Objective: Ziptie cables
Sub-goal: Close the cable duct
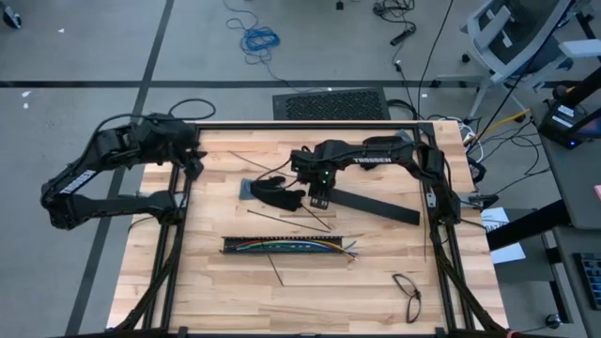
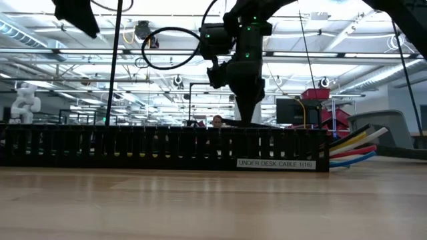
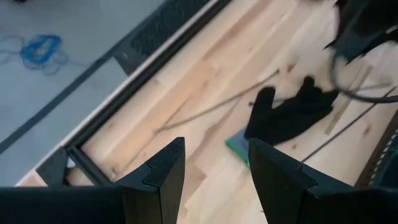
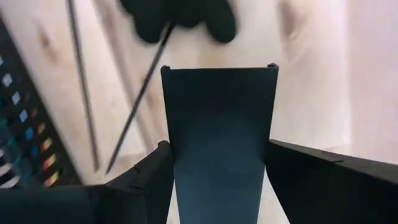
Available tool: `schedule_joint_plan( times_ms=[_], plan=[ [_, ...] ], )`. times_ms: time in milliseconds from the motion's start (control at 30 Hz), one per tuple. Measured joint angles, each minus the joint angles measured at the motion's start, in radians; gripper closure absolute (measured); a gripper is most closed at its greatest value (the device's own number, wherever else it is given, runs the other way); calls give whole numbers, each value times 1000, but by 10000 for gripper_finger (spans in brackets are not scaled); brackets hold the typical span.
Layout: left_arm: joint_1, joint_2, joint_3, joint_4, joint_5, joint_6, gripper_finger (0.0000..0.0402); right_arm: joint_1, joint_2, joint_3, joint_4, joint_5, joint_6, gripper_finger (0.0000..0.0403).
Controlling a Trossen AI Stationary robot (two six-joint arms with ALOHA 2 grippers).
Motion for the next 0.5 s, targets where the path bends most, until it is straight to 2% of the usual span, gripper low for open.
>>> schedule_joint_plan(
  times_ms=[167,333,500],
  plan=[
    [0,10,-104,4,19,3,228,45,0,0,-11,-27,29,209],
    [0,10,-243,137,111,41,228,82,0,0,27,-32,82,263],
    [0,19,-333,186,119,72,228,80,0,0,41,18,90,291]
  ],
)
